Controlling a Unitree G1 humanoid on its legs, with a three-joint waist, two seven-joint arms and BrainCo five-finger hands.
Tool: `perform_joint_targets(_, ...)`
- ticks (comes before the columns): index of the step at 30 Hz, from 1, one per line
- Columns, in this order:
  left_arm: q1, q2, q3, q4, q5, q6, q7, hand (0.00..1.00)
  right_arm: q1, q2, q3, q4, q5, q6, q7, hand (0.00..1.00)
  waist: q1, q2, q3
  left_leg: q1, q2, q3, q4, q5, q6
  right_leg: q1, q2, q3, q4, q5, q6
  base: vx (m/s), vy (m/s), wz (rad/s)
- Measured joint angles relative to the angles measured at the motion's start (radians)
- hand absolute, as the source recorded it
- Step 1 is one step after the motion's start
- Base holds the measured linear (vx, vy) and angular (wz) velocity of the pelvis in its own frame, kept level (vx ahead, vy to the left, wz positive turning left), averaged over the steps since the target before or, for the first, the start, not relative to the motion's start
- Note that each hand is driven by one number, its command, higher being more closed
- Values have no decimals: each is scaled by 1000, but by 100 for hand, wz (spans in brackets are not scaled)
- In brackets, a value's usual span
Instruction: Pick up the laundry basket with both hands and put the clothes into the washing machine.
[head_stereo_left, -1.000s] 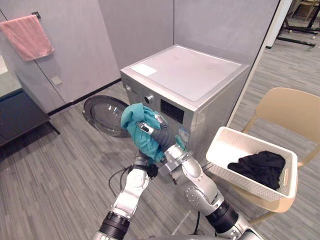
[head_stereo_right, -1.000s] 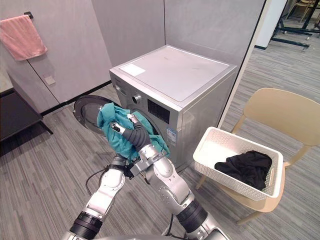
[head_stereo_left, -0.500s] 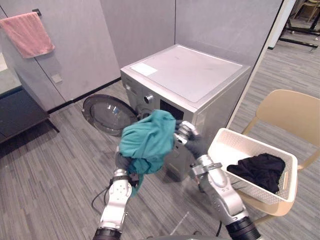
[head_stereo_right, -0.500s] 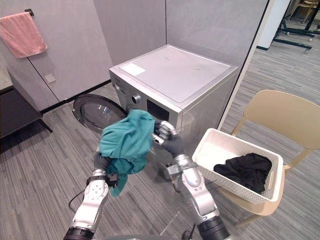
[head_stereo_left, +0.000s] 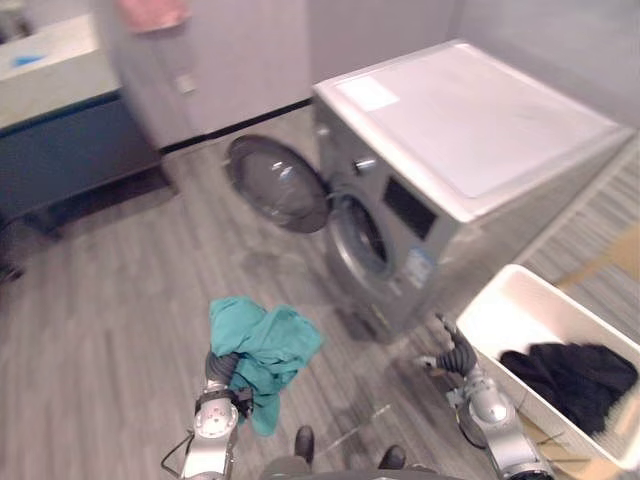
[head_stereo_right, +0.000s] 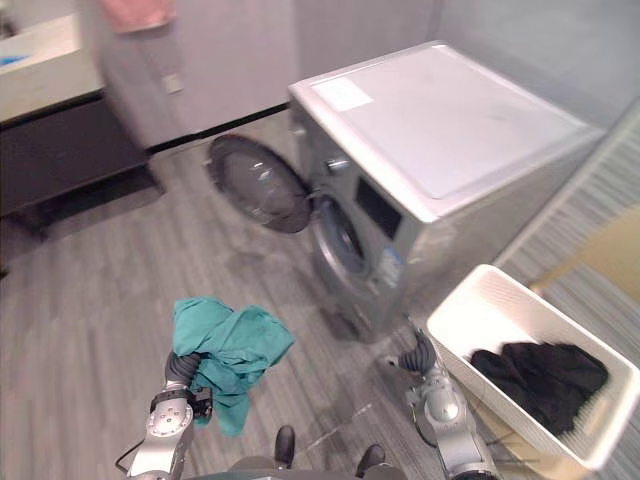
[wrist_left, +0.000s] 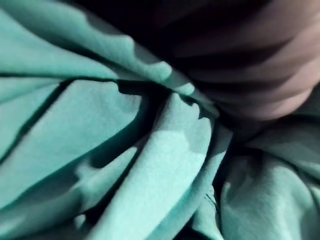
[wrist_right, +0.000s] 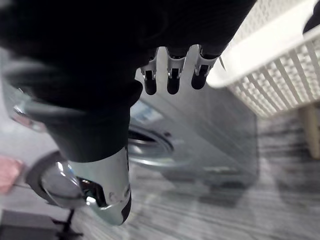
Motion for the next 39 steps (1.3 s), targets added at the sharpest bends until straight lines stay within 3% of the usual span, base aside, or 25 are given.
perform_joint_targets(2, 4, 3, 1, 14, 0, 4, -7, 100, -10, 14, -2, 67, 0, 12, -11, 0, 1, 0, 5, -10, 21, 115, 13, -3, 4, -6, -32, -41, 49, -27, 17, 87, 74, 104)
perform_joint_targets(3, 12, 4, 4, 30, 0, 12, -9, 100, -23, 32, -11, 117, 3, 21, -22, 0, 4, 1, 9, -15, 11, 97, 20, 15, -23, -8, -53, -64, 75, -32, 24, 125, 8, 58)
perform_joint_targets(6, 28, 5, 11, 49, 0, 18, -10, 100, -48, 64, -24, 174, 5, 36, -36, 0, 27, -10, 27, -19, -12, 82, 21, 8, -16, -8, -74, -66, 76, -30, 41, 99, 86, 23)
perform_joint_targets(9, 58, -7, 9, 48, 0, 22, -20, 100, -46, 81, -36, 213, 12, 44, -44, 0, 27, -34, 54, -27, -69, 44, 89, -75, -1, -1, -175, -86, 216, -95, 86, 100, 111, 49)
perform_joint_targets(10, 74, -9, 6, 39, 0, 30, -30, 100, -34, 91, -52, 206, 18, 52, -47, 0, 21, -43, 74, -14, -94, 30, 128, -115, 13, -6, -236, -24, 342, -115, 53, 108, 162, 65)
perform_joint_targets(11, 92, -8, -5, 22, 0, 38, -32, 100, -8, 96, -54, 188, 27, 59, -59, 0, 12, -55, 87, -3, -111, 11, 171, -152, 29, -69, -267, 132, 506, -89, -28, 125, 177, 67)
perform_joint_targets(12, 96, -6, -5, 17, 0, 39, -32, 100, 3, 99, -52, 184, 29, 60, -60, 0, 7, -47, 85, 12, -113, -13, 185, -165, 34, -116, -262, 223, 582, -62, -55, 249, 144, 72)
perform_joint_targets(13, 96, 4, -3, 10, 0, 39, -31, 100, 11, 113, -49, 185, 37, 61, -59, 0, -5, -45, 93, 21, -113, -50, 199, -183, 42, -173, -220, 353, 669, -94, -18, 285, 68, 64)
perform_joint_targets(14, 85, 11, 1, 9, 0, 39, -28, 100, 8, 129, -47, 179, 43, 61, -59, 0, -13, -62, 102, 35, -108, -73, 192, -187, 49, -219, -161, 398, 689, -151, -5, 293, 32, 56)
perform_joint_targets(16, 78, 28, -1, 9, 0, 40, -28, 100, 5, 141, -47, 175, 58, 60, -60, 0, -22, -61, 121, 50, -100, -92, 189, -205, 50, -288, -91, 402, 624, -172, -4, 241, 7, 29)
perform_joint_targets(18, 72, 35, -2, 10, 0, 42, -31, 100, -5, 137, -49, 175, 61, 61, -61, 0, -42, -66, 126, 88, -101, -107, 160, -220, 44, -328, -46, 350, 472, -149, 17, 357, -33, 34)
perform_joint_targets(20, 51, 30, -2, 11, 0, 43, -32, 100, -1, 132, -49, 179, 61, 62, -62, 0, -54, -74, 129, 152, -101, -126, 128, -229, 8, -327, 13, 295, 200, -29, -8, 421, -68, 35)
perform_joint_targets(22, 42, 26, -16, 13, 2, 44, -33, 100, 9, 132, -48, 169, 61, 63, -62, 0, -69, -81, 117, 182, -93, -149, 126, -255, -32, -317, 42, 300, 166, 71, -75, 443, -89, 52)
perform_joint_targets(23, 26, 18, -29, 13, 9, 45, -34, 100, 14, 132, -49, 161, 63, 63, -62, 0, -80, -62, 129, 174, -65, -142, 206, -282, -75, -286, 52, 275, 182, 78, -106, 789, -198, 55)
perform_joint_targets(25, 19, -9, -29, -2, 12, 46, -48, 100, 23, 136, -43, 100, 66, 63, -59, 0, -83, -36, 145, 59, -6, -90, 565, -276, -103, -204, 86, 248, 170, 44, -122, 549, -147, 8)
perform_joint_targets(26, 37, -36, -31, -38, 12, 45, -55, 100, 38, 126, -21, 35, 73, 62, -62, 0, -74, -17, 150, -32, 71, -67, 843, -186, -136, -132, 128, 266, 147, 27, -141, 495, -81, -78)
perform_joint_targets(27, 52, -43, -45, -62, 12, 45, -56, 100, 42, 120, -2, -14, 78, 57, -65, 0, -47, -13, 149, -92, 125, -49, 1009, -190, -134, -74, 160, 316, 125, 20, -147, 583, -87, -103)
perform_joint_targets(29, 50, -47, -74, -81, 12, 44, -74, 100, 42, 122, -5, -61, 92, 54, -76, 0, -26, -17, 148, -158, 158, -44, 1078, -198, -121, -22, 172, 357, 97, 18, -149, 407, -31, -102)
perform_joint_targets(30, 38, -60, -81, -102, 12, 43, -78, 100, 38, 123, -8, -83, 93, 51, -83, 0, -25, -18, 149, -209, 180, -37, 1024, -216, -93, 3, 172, 402, 77, 18, -149, 338, 17, -90)
perform_joint_targets(33, 36, -74, -84, -117, 12, 35, -79, 100, 44, 127, -8, -82, 93, 59, -87, 0, -8, -26, 153, -225, 167, -70, 768, -228, -72, 24, 168, 508, 73, 13, -140, 288, 142, -114)
perform_joint_targets(34, 26, -67, -94, -118, 12, 34, -79, 100, 42, 130, -8, -82, 93, 59, -96, 0, 0, -35, 156, -201, 118, -139, 605, -225, -75, 25, 148, 566, 92, -19, -93, 251, 265, -129)
perform_joint_targets(36, 28, -71, -109, -117, 12, 35, -75, 100, 44, 126, -8, -75, 93, 59, -101, 0, 0, -23, 152, -159, 80, -261, 404, -187, -114, 16, 152, 631, 125, -65, -43, 238, 323, -128)
perform_joint_targets(37, 41, -81, -119, -113, 12, 34, -74, 100, 45, 112, -8, -64, 93, 59, -101, 0, 7, 16, 131, -124, 85, -371, 309, -84, -163, -7, 186, 683, 160, -109, 2, 189, 402, -162)
perform_joint_targets(38, 21, -62, -126, -81, 12, 39, -75, 100, 27, 145, -13, -26, 92, 65, -102, 0, 6, -26, 130, -113, 71, -326, 347, -129, -151, -18, 163, 724, 191, -125, 15, 190, 422, -141)
perform_joint_targets(39, 19, -53, -123, -81, 12, 38, -73, 100, 35, 160, -4, -23, 92, 64, -100, 0, 6, -50, 125, -102, 60, -294, 349, -143, -141, -19, 146, 737, 196, -132, 26, 147, 338, -99)
